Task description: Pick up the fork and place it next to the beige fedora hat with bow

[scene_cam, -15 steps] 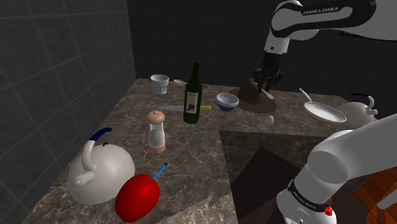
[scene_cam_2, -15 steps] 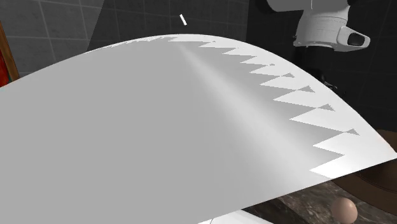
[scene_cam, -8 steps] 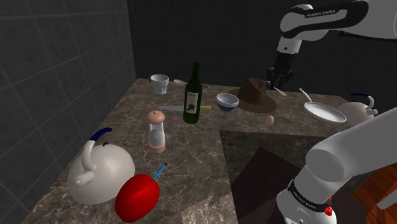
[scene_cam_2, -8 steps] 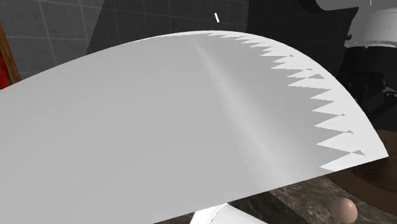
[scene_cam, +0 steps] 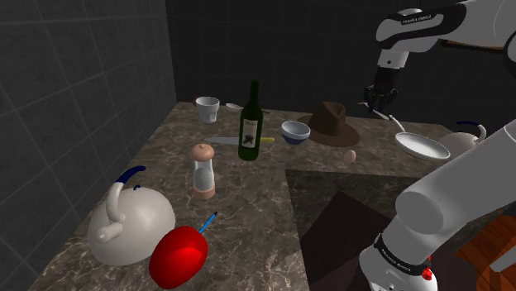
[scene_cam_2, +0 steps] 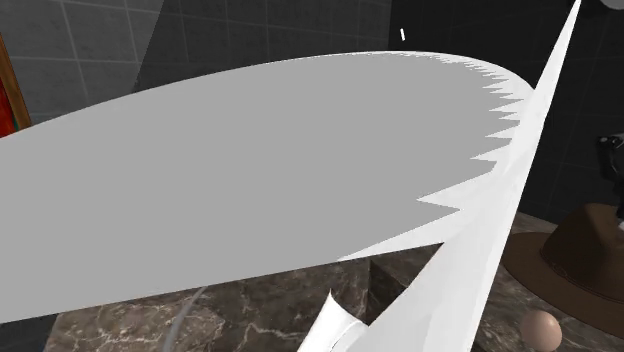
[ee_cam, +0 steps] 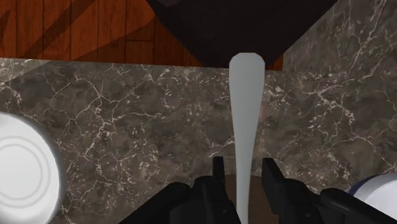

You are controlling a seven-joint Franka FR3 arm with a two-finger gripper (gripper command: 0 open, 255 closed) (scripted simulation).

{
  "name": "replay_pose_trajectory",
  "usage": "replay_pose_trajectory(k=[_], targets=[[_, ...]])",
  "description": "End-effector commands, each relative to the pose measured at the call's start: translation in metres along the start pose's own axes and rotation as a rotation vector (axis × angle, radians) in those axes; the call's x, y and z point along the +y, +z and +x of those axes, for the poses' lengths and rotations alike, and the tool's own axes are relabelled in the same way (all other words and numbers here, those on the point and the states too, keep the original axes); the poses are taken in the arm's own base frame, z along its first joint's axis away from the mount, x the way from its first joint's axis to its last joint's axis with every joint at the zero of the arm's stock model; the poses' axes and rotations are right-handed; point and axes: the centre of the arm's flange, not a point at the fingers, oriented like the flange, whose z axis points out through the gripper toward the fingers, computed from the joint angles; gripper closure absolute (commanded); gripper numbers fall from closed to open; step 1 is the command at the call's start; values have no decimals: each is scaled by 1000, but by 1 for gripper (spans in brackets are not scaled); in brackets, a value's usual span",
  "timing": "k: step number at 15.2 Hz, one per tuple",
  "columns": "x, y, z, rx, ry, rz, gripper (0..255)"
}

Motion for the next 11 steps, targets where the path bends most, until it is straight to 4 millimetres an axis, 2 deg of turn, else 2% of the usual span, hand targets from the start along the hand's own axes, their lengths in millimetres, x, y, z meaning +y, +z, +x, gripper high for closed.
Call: replay_pose_trajectory(k=[1,8,11], targets=[[24,-1,13,0,-1,-1,255],[104,-9,53,0,-1,-1,255],[104,7,55,0,-1,-1,255]])
